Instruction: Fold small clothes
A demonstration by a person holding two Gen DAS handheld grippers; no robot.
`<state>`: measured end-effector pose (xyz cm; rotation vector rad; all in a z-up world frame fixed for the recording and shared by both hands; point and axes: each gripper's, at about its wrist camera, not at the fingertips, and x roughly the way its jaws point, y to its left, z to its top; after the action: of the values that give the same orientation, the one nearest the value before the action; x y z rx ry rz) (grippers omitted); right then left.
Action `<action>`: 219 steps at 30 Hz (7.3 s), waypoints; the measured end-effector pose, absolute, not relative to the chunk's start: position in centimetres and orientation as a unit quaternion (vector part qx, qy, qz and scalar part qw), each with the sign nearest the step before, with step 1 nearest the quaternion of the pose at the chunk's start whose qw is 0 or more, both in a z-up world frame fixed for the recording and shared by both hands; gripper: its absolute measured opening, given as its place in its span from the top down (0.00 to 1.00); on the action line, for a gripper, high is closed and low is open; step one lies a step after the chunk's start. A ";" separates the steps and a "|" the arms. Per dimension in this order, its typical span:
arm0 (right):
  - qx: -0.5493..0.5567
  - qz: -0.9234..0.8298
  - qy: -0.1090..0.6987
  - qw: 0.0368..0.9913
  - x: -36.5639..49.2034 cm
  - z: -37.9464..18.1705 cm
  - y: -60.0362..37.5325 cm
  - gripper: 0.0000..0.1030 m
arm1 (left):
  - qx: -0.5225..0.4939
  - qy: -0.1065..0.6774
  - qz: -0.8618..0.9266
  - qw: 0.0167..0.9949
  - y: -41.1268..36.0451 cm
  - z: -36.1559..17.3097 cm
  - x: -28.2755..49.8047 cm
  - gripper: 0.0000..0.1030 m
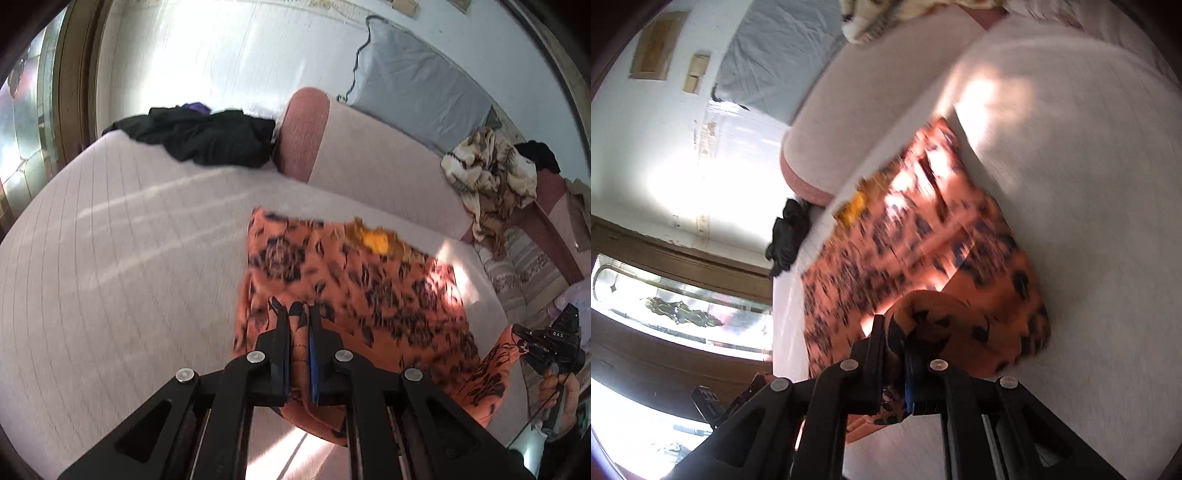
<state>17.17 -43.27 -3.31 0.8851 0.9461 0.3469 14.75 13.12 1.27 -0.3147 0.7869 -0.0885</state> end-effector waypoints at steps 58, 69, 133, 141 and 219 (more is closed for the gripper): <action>0.330 -0.016 0.424 0.843 7.0 -5.0 -45.7 0.30 | -0.133 0.447 0.047 0.883 15.1 -6.0 6.6 0.40; 0.192 0.022 0.488 0.851 20.1 -7.9 -42.3 0.35 | -0.085 0.476 0.019 0.875 14.2 -8.1 15.9 0.66; 0.216 0.146 0.513 0.818 7.9 -6.3 -31.5 0.17 | -0.078 0.444 0.075 0.889 11.5 -5.6 2.9 0.32; 0.262 0.110 0.508 0.813 7.8 -6.8 -32.8 0.17 | -0.086 0.441 0.072 0.890 11.4 -4.5 0.3 0.30; 0.435 0.043 0.460 0.773 4.6 -9.8 -41.9 0.08 | -0.064 0.465 0.080 0.879 10.0 -5.7 -4.4 0.17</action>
<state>4.56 -41.87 -9.76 0.9417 0.9971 0.0922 -4.41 10.01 -5.75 -0.1329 0.9702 0.1662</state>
